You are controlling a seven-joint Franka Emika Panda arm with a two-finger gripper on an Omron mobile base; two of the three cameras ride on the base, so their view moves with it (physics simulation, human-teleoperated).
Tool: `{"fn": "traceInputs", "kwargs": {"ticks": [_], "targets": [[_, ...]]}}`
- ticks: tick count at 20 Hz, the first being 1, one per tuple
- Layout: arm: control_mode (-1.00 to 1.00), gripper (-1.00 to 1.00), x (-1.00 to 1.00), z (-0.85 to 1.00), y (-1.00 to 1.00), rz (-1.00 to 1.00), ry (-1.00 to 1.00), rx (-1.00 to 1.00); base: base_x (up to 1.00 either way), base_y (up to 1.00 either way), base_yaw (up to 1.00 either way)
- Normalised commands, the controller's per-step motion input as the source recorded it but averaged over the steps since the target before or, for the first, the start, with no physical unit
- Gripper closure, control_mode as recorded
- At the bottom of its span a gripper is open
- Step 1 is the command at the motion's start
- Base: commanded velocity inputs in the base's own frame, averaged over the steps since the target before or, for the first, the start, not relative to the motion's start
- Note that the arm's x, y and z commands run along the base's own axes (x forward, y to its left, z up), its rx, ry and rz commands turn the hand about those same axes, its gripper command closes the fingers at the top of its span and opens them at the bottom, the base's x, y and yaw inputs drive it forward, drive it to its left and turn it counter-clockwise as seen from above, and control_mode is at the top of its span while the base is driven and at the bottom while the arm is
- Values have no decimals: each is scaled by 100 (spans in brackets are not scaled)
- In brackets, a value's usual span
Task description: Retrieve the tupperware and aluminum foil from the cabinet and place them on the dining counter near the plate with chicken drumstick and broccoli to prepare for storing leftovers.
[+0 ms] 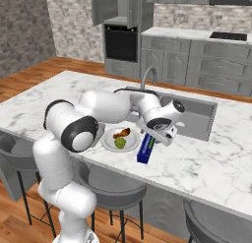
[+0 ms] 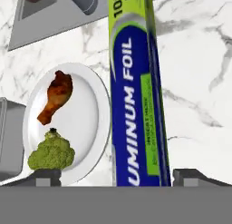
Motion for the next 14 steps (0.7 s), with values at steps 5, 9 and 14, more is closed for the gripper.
{"fn": "traceInputs", "kwargs": {"ticks": [5,9,14], "targets": [[-100,-100,-100,70,26,-3,-28,-16,0,0,0],[-100,-100,-100,61,58,0,-41,-22,0,0,0],[-100,-100,-100,88,61,0,-46,-26,0,0,0]]}}
